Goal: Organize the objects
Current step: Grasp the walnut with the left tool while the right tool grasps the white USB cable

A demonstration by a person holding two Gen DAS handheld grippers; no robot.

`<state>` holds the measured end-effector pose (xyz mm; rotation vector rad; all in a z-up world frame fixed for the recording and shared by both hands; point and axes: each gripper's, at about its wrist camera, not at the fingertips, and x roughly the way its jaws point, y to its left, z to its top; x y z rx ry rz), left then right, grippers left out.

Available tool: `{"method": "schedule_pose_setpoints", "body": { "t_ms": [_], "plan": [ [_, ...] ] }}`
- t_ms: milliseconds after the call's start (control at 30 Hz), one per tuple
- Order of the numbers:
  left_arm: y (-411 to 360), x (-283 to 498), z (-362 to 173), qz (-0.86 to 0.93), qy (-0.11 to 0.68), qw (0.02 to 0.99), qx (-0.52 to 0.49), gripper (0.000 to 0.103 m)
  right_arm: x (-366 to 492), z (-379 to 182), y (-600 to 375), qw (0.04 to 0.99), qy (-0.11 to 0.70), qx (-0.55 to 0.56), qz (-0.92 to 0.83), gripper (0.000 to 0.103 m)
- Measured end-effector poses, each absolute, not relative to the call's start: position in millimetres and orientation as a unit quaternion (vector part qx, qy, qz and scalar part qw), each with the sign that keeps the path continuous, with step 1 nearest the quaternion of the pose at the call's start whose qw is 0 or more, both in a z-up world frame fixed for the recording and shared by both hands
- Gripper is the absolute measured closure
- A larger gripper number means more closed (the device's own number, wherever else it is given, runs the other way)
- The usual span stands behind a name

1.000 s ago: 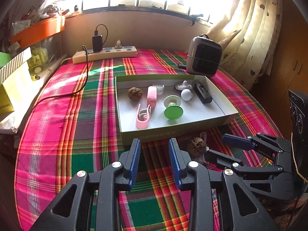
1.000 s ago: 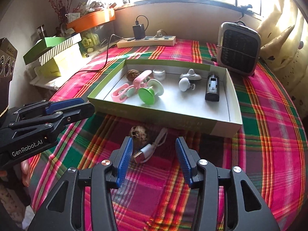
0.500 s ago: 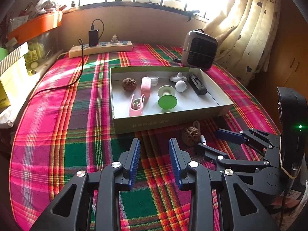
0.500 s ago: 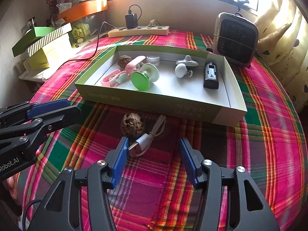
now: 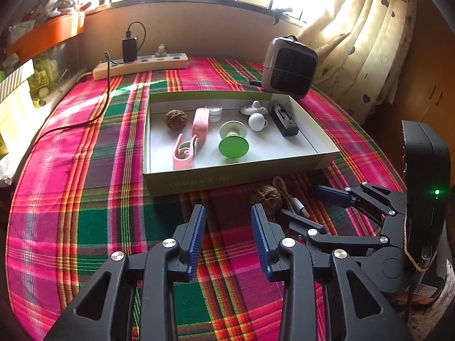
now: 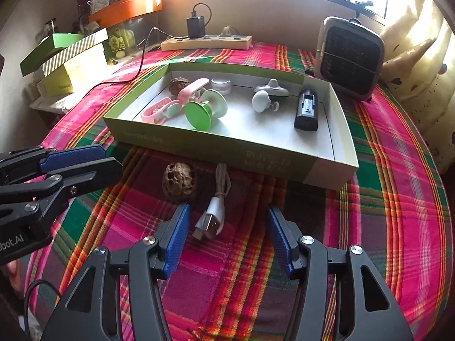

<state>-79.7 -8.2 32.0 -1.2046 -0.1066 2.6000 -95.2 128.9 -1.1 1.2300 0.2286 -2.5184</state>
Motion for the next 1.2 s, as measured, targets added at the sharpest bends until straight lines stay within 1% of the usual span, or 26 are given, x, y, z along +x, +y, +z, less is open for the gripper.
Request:
{"method": "schedule_pose_setpoints", "body": {
  "t_ms": [133,267,367,433,567,633,800,967,1200],
  "plan": [
    [-3,-84,32,0.895,-0.047,0.139,-0.420,0.069,-98,-1,131,0.175,0.087,0.429,-0.882,0.048],
    [7,-87,33,0.895,-0.042,0.135,-0.423,0.066,-95,-2,137,0.183,0.089,0.425,-0.882,0.048],
    [15,-89,32,0.893,-0.044,0.140,-0.426,0.064,-94,-1,141,0.186,0.094,0.423,-0.882,0.056],
    [21,-91,30,0.892,-0.041,0.136,-0.430,0.064,-94,-1,144,0.191,0.095,0.421,-0.882,0.069],
    [32,-96,27,0.887,-0.038,0.137,-0.440,0.063,-96,-1,149,0.207,0.102,0.419,-0.878,0.075],
    [34,-98,25,0.886,-0.037,0.127,-0.445,0.063,-97,-1,149,0.222,0.103,0.418,-0.875,0.082],
    [35,-102,20,0.882,-0.028,0.116,-0.455,0.063,-98,-1,155,0.236,0.091,0.420,-0.871,0.085],
    [44,-104,16,0.880,-0.023,0.121,-0.458,0.063,-91,-1,164,0.229,0.101,0.421,-0.872,0.086],
    [42,-107,13,0.881,-0.030,0.120,-0.457,0.063,-87,0,181,0.204,0.085,0.425,-0.878,0.086]
  ]
}}
